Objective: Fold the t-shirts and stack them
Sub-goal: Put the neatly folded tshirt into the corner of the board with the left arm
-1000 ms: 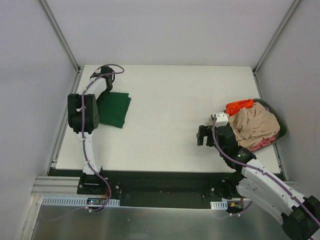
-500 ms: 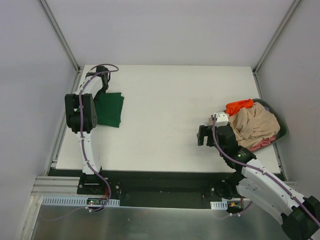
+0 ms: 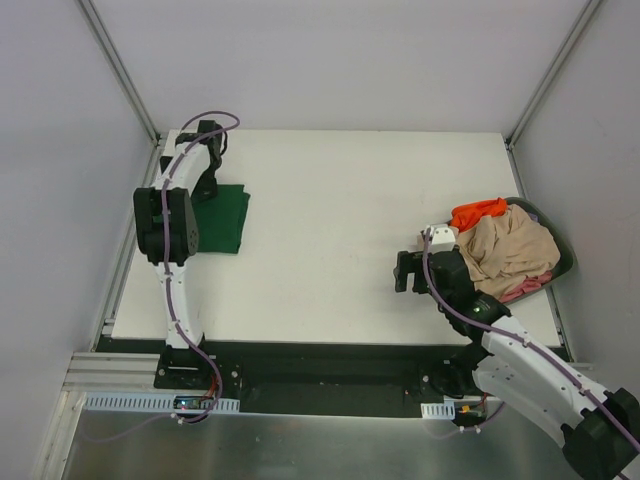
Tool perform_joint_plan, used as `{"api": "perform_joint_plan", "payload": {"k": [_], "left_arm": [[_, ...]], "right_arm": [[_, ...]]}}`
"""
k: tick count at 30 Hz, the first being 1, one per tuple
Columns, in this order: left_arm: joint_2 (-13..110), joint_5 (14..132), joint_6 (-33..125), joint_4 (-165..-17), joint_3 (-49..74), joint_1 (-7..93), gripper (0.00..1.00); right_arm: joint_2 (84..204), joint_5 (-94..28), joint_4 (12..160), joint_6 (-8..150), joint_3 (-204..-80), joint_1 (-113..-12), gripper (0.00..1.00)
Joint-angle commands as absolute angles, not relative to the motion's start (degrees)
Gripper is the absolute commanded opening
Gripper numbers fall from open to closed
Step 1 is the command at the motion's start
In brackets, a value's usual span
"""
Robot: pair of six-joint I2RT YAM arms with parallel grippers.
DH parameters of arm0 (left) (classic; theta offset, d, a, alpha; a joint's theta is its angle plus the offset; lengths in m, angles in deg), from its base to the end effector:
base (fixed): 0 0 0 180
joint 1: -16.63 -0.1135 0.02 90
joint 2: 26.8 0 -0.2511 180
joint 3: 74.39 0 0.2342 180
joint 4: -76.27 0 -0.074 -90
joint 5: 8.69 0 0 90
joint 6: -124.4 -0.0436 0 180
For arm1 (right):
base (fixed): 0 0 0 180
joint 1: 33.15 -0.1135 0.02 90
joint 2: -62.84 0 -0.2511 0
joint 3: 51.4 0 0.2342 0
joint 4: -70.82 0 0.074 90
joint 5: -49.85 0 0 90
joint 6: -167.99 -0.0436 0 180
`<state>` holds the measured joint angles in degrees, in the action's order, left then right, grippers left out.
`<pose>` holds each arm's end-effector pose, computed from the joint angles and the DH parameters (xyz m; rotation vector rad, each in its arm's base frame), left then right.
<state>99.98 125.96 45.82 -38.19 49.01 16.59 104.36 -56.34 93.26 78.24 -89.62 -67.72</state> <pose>0.4419 0.0309 0.2028 -0.4458 2.5028 0.9890 0.1470 0.0866 0.2161 -0.4268 1.9564 0.0985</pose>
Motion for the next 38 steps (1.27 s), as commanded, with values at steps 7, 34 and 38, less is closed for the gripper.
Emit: {"api": "perform_joint_plan", "payload": {"k": [7,34,38], "left_arm": [[74.2,90.4,54.6,-46.9,36.6,28.2,0.99],[7.9,76.7,59.8,-87.6,-36.3,41.9,0.99],[8.3,76.6,60.1,-87.6,-36.7,41.9,0.99]], "right_arm": [[104.9,-56.7,94.6,73.8,-92.4,-67.4,0.96],[96.9,-47.0,85.9,70.2,-84.5,-67.4,0.96],[95.5,-47.1,85.9,69.8,-84.1,-67.4,0.96]]}}
